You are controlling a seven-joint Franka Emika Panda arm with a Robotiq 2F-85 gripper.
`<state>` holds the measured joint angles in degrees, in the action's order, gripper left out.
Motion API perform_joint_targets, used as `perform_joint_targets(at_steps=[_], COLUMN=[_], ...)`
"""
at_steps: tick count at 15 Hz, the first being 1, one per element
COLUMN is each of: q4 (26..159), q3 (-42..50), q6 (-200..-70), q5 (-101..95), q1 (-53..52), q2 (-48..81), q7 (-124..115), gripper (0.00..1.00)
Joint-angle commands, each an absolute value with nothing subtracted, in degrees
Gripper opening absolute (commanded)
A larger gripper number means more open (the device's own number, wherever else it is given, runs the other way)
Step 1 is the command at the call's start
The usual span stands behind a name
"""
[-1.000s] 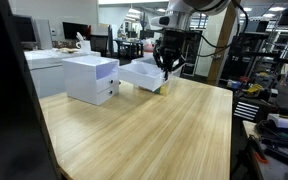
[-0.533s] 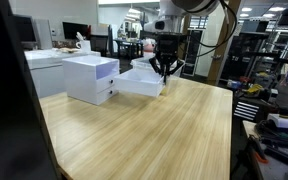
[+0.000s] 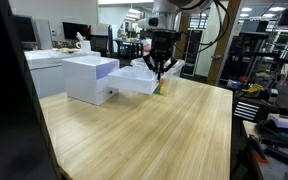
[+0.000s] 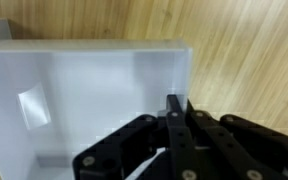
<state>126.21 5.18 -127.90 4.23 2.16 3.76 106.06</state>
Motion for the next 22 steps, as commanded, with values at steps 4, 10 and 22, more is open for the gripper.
perform_joint_targets(at_steps=[4,10,22], q4=[124.92,125.02,125.46], q3=[4.3,4.34,4.31], q6=[-127.05,-127.06,-128.22], q5=[6.11,6.36,6.53], q1=[3.49,3.72,3.91], q2=[4.14,4.14,3.92], q7=[106.76,106.5,106.48], gripper=[0.01,0.01,0.01])
